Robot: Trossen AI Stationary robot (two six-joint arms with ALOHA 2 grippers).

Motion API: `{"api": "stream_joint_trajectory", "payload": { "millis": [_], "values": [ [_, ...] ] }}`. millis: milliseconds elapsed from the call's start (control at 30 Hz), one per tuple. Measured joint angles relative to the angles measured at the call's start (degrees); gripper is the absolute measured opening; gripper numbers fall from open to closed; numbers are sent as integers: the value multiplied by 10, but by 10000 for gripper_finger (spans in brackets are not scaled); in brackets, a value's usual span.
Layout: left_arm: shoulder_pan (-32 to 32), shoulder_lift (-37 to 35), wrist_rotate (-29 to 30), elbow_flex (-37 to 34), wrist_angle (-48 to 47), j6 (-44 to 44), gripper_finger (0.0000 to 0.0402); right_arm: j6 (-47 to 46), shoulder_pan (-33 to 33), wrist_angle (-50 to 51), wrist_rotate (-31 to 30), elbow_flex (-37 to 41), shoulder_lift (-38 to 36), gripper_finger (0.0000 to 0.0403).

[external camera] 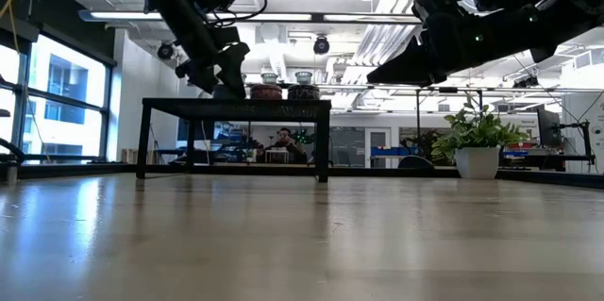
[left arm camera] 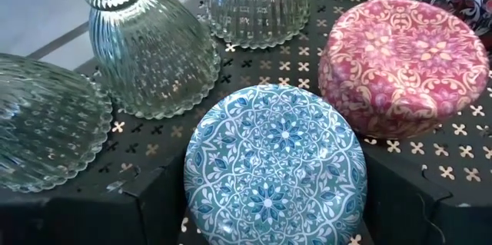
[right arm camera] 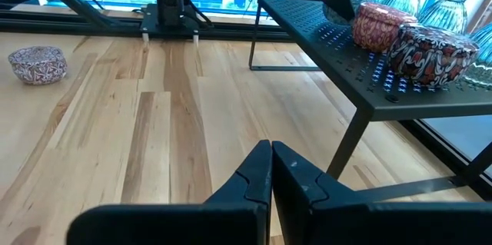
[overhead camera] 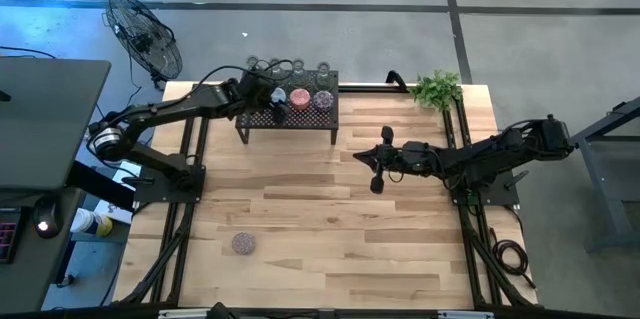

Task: Pick & Place candle stick holders
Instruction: Put the blue scented candle on the shelf, then put the red scented candle on the shelf

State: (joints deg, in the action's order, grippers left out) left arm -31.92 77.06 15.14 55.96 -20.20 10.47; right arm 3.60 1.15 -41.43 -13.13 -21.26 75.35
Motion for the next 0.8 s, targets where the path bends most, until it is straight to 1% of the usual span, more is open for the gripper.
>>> {"api": "stream_joint_trajectory", "payload": {
  "millis": [100,533,733,800],
  "values": [
    [0,0,0,0,-1,0,304,0,0,0,0,0,0,1],
    [0,0,3,0,3,-18,385,-1,0,0,0,0,0,1],
    [0,0,5,13,1,-34,398,-1,0,0,0,0,0,3],
    [0,0,4,28,-20,-46,399,-1,0,0,0,0,0,2]
  ]
}}
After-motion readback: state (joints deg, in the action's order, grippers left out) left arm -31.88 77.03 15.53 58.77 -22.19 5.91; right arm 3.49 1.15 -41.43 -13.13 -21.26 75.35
